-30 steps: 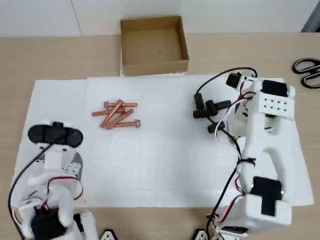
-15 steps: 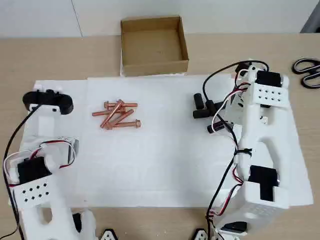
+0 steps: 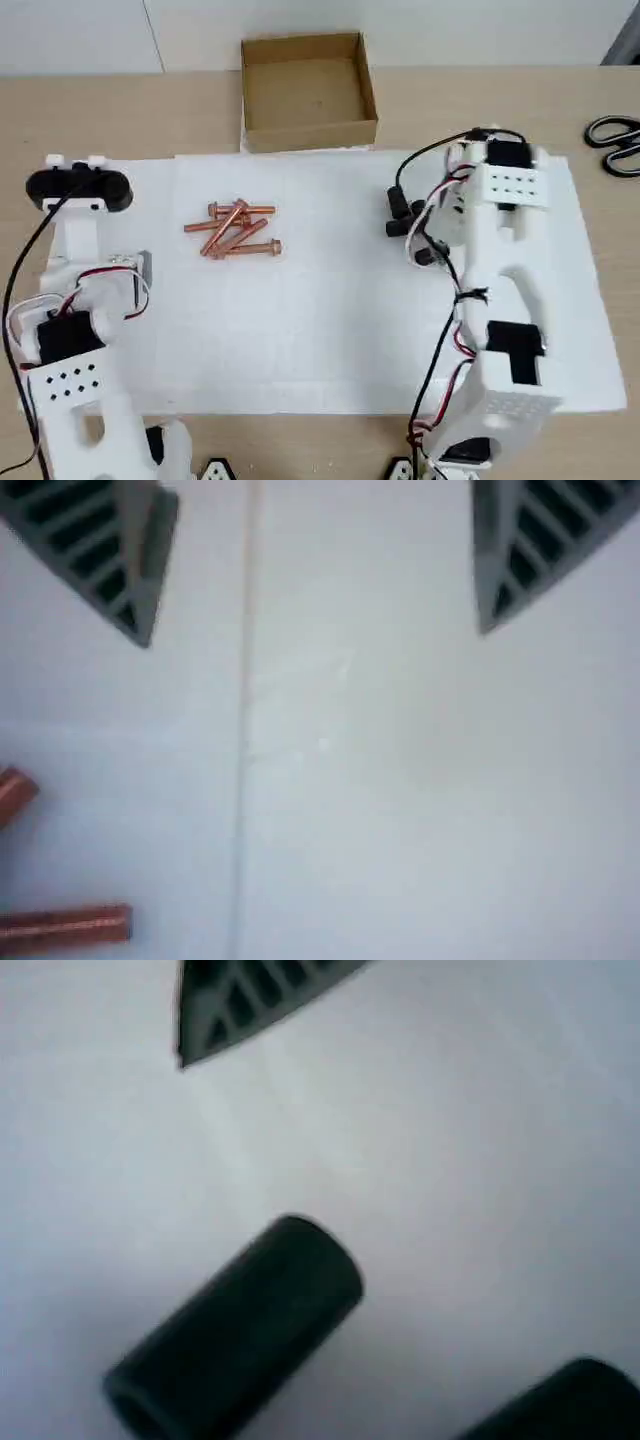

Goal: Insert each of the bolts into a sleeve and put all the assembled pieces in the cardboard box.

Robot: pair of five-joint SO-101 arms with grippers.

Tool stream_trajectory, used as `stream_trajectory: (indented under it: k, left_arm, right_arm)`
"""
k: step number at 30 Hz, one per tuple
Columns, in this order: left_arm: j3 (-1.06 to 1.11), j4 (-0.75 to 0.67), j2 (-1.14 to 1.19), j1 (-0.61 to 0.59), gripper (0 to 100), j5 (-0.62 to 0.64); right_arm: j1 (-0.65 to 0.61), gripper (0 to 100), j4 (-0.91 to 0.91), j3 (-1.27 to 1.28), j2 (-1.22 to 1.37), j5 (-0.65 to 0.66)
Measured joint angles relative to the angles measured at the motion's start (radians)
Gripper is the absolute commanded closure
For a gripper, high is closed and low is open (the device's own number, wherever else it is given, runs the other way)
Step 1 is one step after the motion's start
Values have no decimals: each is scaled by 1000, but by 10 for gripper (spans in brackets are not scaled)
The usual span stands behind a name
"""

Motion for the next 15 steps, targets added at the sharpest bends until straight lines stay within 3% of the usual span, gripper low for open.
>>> stream_trajectory:
  k: [4, 15]
  left_arm:
    - [48, -51, 0, 52, 800, 11]
    - [124, -176, 0, 86, 800, 11]
  right_arm:
    - [-75, 824, -28, -2, 18, -117]
    - [-80, 827, -198, -5, 112, -190]
